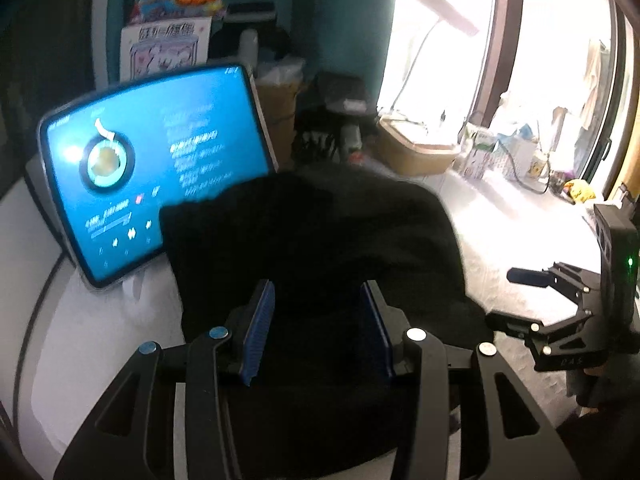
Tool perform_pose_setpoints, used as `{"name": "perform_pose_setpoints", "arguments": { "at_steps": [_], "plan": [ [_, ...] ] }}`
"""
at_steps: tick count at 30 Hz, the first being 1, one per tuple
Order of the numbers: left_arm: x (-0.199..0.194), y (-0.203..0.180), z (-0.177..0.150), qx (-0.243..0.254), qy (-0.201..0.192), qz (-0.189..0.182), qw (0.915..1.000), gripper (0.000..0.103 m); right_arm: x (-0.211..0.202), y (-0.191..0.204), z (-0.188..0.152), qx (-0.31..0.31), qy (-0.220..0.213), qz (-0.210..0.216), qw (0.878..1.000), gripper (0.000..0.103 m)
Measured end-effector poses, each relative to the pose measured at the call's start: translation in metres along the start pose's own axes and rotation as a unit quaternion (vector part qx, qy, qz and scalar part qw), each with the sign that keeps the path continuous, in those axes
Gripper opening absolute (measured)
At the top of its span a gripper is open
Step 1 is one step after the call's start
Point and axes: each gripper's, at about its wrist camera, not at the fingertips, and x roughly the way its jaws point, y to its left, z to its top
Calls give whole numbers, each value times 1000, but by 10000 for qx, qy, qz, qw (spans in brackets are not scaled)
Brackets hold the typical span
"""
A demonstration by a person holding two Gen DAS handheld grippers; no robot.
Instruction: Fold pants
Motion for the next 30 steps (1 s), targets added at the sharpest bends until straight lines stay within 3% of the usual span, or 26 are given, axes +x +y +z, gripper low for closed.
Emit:
{"name": "perform_pose_setpoints", "arguments": {
  "at_steps": [8,10,12,17,21,30],
  "plan": [
    [-1,-41,4,258,-67,-271,9993,44,-47,-17,-5,193,-362,-418,9983,82],
    [-7,-51,4,381,-138,-221,9989,54,-64,-23,-9,219,-456,-539,9973,82],
    [-15,-58,3,444,-242,-208,9985,74,-77,-27,-13,241,-536,-661,9961,82],
    [-37,-79,3,470,-577,-309,9968,78,-116,-42,-23,417,-862,-963,9907,82],
    [-51,-97,-1,467,-786,-443,9948,91,-147,-50,-30,494,-1138,-1207,9849,82],
    [-87,-142,-7,623,-1440,-600,9858,92,-216,-56,-49,588,-1697,-1636,9700,86]
  ]
}}
